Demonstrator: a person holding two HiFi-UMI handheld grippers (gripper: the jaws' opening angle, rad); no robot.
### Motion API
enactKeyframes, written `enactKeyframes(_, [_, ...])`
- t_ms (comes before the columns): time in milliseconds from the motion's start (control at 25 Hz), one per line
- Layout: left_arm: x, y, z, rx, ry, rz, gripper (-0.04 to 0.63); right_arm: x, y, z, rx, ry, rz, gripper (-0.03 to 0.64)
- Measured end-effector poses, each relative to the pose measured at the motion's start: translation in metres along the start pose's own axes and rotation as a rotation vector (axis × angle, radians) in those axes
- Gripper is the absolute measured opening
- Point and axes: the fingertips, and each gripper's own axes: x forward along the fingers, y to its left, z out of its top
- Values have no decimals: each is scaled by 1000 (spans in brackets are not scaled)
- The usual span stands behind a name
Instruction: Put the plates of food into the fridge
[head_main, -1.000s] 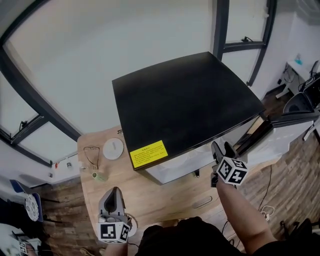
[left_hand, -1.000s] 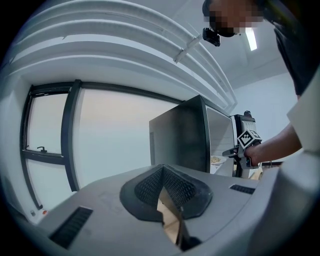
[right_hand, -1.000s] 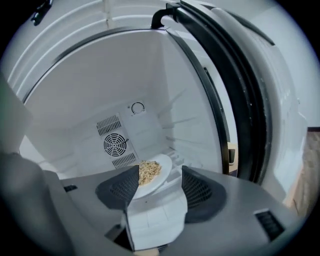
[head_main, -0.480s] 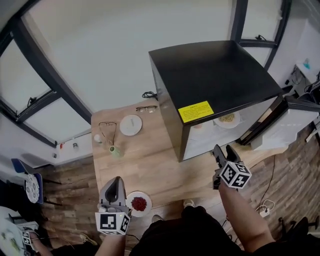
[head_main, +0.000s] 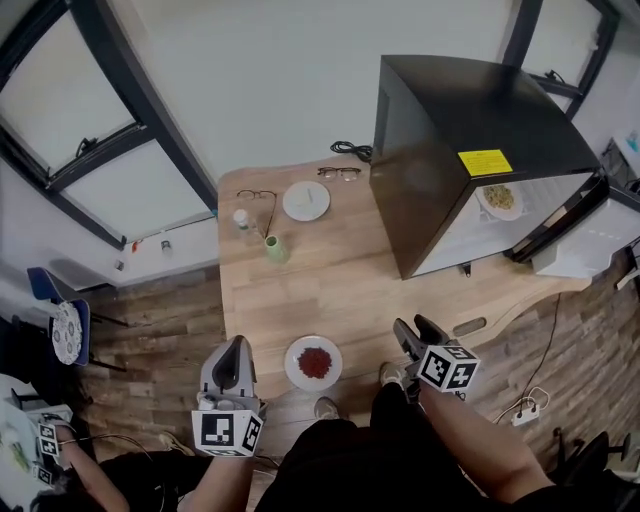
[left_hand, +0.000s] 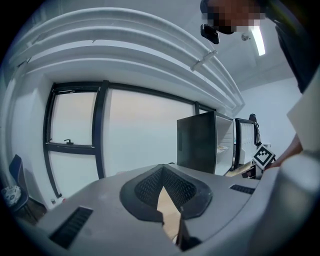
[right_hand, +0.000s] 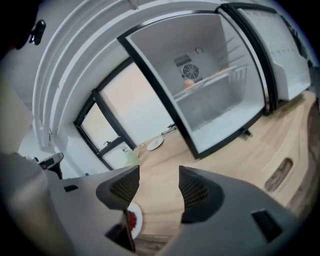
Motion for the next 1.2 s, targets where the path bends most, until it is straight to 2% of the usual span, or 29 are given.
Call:
enactKeyframes(80, [-13, 10, -10, 0, 14, -6, 5, 4, 21, -36, 88, 39, 64, 258])
enactKeyframes(160, [-25, 20, -19, 1, 29, -12, 5, 7, 34, -76, 165, 100, 84, 252])
enactKeyframes(480, [-61, 45, -39, 16, 72, -21, 5, 9, 65, -190, 342, 262, 66, 225])
enactKeyframes(560, [-68, 51, -40, 24, 80, -17, 5, 11, 69, -210, 422, 290, 60, 225])
enactKeyframes(680, [-77, 61, -43, 36, 96, -5, 5, 19, 73, -226, 527, 295, 59, 225])
enactKeyframes(880, [-88, 70, -44, 59, 112, -1, 5, 39, 81, -241, 573, 297, 77, 207])
enactKeyframes(1040, [-88, 71, -40, 69, 117, -11, 5, 51, 82, -247, 660, 292, 71, 199])
enactKeyframes(1160, [-88, 72, -37, 80, 115, -16, 5, 60, 86, -250, 676, 292, 75, 154])
enactKeyframes(1200, [-88, 73, -37, 80, 115, -14, 5, 62, 87, -251, 678, 294, 72, 111])
